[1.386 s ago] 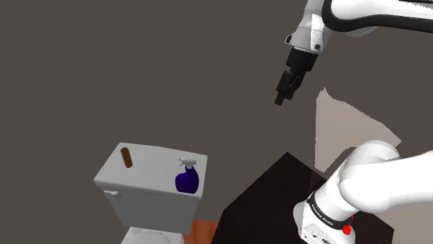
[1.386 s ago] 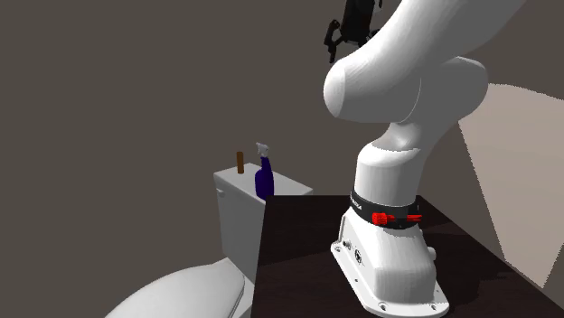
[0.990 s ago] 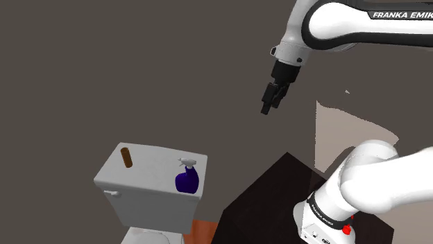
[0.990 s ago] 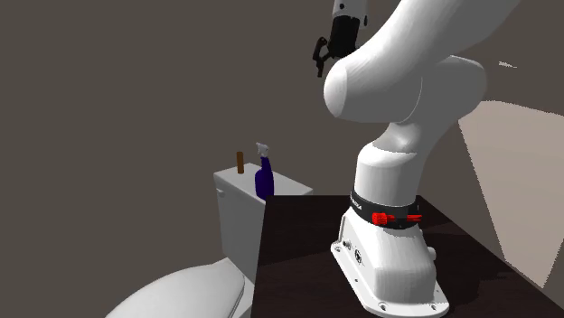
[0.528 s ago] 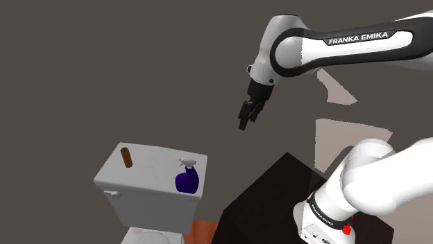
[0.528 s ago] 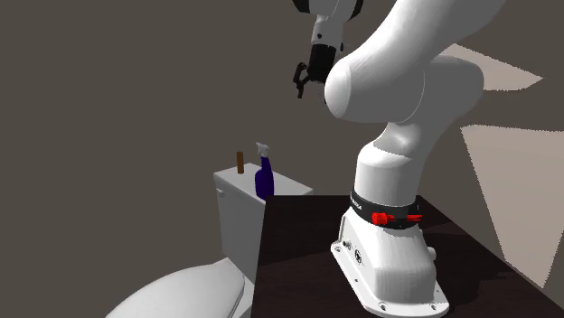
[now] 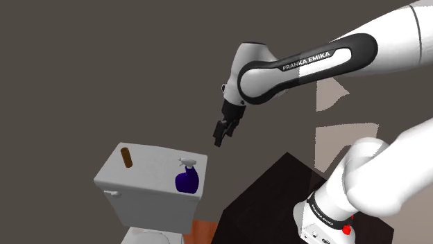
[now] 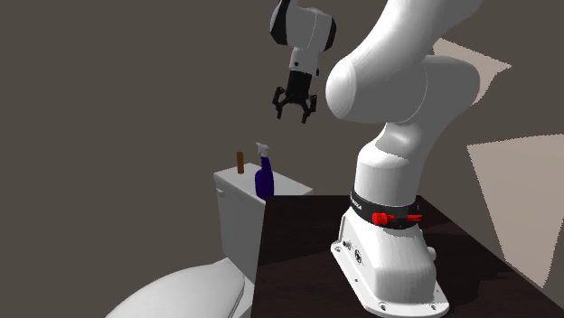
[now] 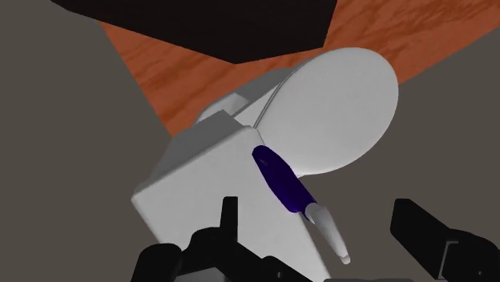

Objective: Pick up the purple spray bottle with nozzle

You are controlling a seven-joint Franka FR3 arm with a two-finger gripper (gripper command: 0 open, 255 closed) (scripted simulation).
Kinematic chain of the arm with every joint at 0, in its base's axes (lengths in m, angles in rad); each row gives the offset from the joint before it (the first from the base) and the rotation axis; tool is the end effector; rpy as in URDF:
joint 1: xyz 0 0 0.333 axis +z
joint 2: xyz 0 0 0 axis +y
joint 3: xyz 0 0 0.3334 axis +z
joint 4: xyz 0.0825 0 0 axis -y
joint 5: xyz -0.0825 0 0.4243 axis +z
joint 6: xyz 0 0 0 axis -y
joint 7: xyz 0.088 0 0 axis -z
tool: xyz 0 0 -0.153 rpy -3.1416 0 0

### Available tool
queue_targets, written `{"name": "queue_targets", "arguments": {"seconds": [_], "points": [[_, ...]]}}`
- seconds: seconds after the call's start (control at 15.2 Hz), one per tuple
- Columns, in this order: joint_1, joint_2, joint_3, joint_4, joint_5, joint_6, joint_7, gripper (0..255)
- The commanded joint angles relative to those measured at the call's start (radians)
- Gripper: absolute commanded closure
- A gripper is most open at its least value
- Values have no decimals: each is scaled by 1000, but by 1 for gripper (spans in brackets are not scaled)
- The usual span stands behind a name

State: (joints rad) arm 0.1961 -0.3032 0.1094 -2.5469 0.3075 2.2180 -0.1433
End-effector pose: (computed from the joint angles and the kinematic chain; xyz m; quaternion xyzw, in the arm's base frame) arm 0.4223 0.1524 0.3218 -0.9864 -0.1260 0.0202 0.1035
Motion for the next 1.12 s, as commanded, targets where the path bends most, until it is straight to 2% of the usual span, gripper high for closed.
{"name": "queue_targets", "arguments": {"seconds": [0.0, 0.53, 1.06], "points": [[18, 68, 18, 17, 18, 59, -4, 0], [82, 358, 84, 133, 56, 265, -11, 0], [86, 449, 89, 121, 79, 365, -44, 0]]}}
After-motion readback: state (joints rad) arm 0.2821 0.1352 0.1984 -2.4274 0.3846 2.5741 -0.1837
